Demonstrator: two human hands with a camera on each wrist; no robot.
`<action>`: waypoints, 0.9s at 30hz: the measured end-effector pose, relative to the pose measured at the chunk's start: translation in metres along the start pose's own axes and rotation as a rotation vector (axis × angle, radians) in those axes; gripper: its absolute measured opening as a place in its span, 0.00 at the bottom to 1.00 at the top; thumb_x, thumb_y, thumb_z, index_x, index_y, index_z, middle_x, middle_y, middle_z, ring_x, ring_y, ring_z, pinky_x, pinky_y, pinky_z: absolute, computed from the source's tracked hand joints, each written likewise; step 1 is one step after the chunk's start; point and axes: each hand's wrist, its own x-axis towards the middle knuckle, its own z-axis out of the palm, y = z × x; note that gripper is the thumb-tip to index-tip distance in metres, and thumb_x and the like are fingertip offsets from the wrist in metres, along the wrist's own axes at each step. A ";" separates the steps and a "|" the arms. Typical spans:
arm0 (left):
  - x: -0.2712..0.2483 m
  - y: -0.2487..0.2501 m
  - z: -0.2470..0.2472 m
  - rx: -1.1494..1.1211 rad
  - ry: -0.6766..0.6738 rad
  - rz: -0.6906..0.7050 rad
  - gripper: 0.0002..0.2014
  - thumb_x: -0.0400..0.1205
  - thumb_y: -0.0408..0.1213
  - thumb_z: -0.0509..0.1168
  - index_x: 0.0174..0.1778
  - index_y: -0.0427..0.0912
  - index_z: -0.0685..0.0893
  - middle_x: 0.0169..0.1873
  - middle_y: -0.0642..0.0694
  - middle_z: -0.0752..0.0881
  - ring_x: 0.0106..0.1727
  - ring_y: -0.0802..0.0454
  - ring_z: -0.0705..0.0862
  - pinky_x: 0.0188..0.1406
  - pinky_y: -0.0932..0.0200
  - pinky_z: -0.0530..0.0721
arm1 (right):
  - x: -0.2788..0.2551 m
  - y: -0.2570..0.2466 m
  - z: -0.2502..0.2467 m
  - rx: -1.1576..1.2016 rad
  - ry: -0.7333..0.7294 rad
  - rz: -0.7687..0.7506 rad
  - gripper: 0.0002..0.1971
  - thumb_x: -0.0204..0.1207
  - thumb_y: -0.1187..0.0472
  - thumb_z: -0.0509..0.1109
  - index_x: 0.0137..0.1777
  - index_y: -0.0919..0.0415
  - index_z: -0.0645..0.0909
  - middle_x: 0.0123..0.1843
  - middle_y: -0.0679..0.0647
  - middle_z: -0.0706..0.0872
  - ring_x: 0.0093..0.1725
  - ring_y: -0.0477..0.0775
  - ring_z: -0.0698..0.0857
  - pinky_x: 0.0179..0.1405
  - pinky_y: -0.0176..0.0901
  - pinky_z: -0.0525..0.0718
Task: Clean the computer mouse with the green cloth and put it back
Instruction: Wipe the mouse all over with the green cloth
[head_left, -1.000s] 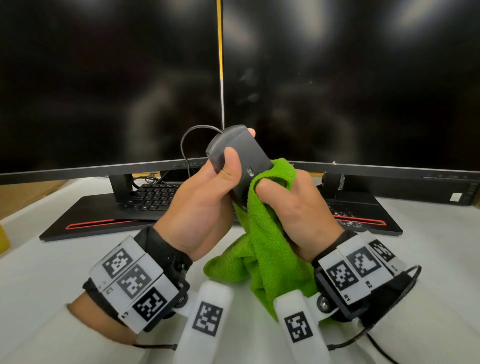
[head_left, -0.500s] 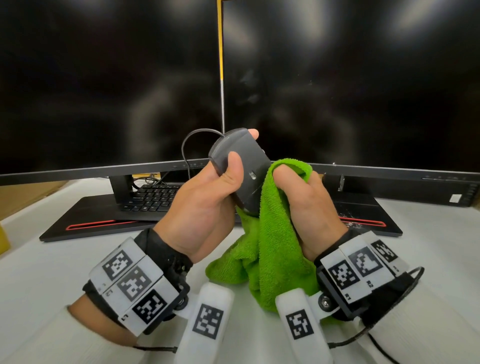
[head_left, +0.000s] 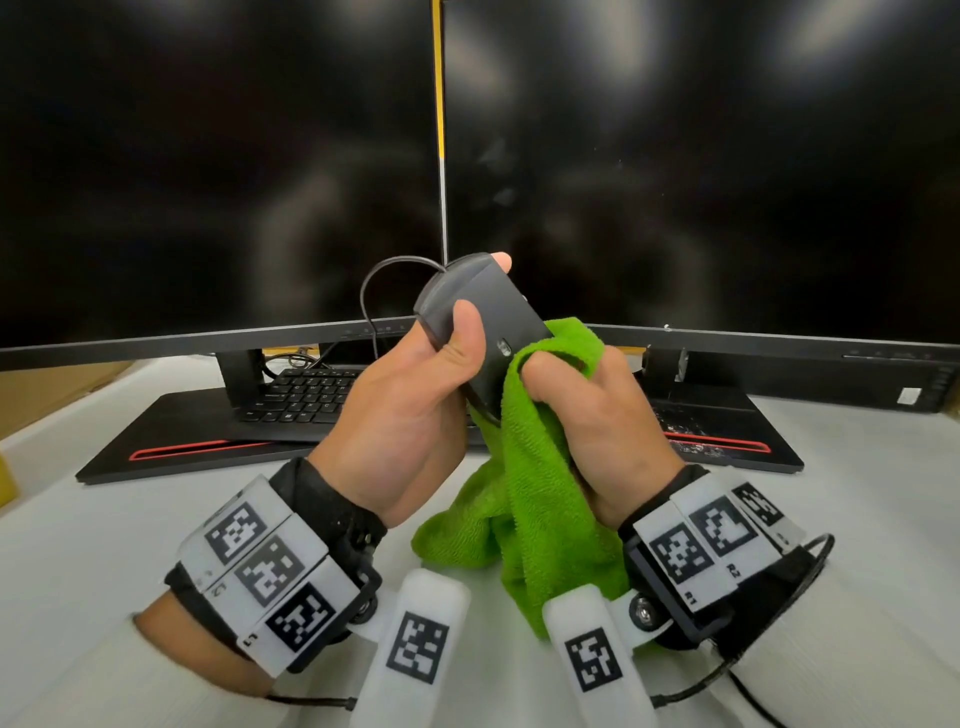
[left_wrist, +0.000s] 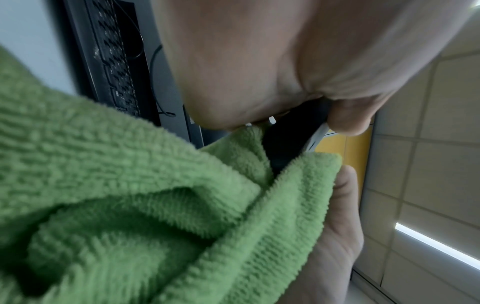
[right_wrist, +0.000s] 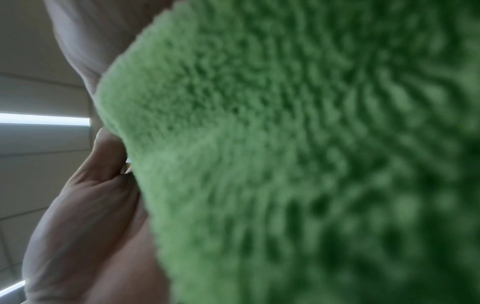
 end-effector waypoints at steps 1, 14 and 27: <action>0.000 0.000 0.000 0.004 -0.003 -0.001 0.25 0.87 0.46 0.56 0.80 0.47 0.77 0.62 0.48 0.92 0.67 0.49 0.89 0.72 0.52 0.86 | 0.000 -0.001 0.000 -0.002 0.014 -0.009 0.11 0.67 0.64 0.68 0.25 0.54 0.77 0.24 0.53 0.72 0.25 0.53 0.73 0.30 0.47 0.76; -0.001 -0.001 0.001 0.025 0.004 -0.009 0.22 0.86 0.47 0.58 0.76 0.50 0.80 0.58 0.51 0.93 0.63 0.53 0.90 0.67 0.56 0.87 | -0.002 0.005 0.004 0.088 -0.101 0.038 0.14 0.62 0.67 0.72 0.40 0.79 0.75 0.34 0.62 0.76 0.35 0.61 0.74 0.38 0.58 0.76; -0.001 -0.002 0.001 0.007 -0.018 -0.043 0.26 0.86 0.47 0.58 0.82 0.48 0.77 0.58 0.49 0.92 0.61 0.52 0.90 0.62 0.57 0.89 | 0.001 -0.001 -0.006 -0.011 0.134 0.109 0.09 0.61 0.54 0.71 0.23 0.51 0.74 0.30 0.50 0.75 0.28 0.49 0.77 0.36 0.45 0.80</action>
